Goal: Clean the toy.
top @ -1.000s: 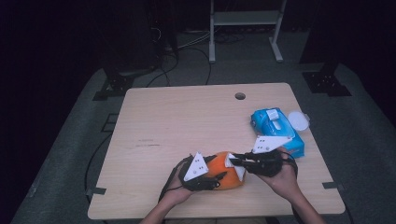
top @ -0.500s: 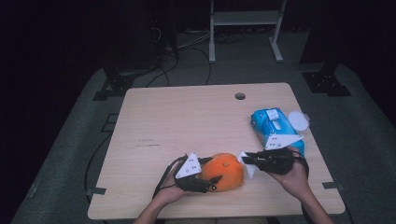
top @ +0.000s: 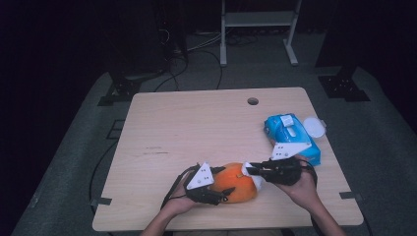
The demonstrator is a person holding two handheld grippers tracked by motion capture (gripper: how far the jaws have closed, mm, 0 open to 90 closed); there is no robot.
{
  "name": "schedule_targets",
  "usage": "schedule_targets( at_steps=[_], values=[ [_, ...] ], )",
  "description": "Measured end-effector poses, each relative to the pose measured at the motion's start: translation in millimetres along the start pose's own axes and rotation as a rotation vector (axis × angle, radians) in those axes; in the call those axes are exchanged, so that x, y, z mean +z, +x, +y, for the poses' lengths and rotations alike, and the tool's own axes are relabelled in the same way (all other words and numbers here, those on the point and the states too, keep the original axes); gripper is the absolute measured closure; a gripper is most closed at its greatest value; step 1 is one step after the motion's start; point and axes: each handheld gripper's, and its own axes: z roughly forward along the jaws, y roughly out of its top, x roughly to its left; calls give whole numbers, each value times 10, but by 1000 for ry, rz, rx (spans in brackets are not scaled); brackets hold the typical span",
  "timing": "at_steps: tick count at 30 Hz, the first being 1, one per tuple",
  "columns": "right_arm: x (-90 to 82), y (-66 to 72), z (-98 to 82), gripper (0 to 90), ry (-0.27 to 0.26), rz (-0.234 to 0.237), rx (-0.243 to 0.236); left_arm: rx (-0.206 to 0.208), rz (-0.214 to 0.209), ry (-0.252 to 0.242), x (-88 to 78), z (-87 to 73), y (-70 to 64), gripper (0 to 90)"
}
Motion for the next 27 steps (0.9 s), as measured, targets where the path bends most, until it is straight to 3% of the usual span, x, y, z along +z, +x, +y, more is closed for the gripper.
schedule_targets(
  at_steps=[5, 10, 13, 20, 27],
  values=[
    [-59, -96, -119, 810, 14, -7, 45, -14, 1, -5, 10, -3, 18, 304],
    [-28, 23, 11, 810, 3, 10, -5, 37, -2, 1, 41, 34, -62, 299],
    [-9, 25, 16, 810, 4, 15, -9, 35, -10, -1, 27, 25, -60, 300],
    [-43, -92, -119, 810, 14, 6, 51, 27, -15, -4, 28, 20, -52, 300],
    [-18, 24, 1, 810, -1, 28, 1, 21, -18, 0, 14, 15, -37, 292]
  ],
)
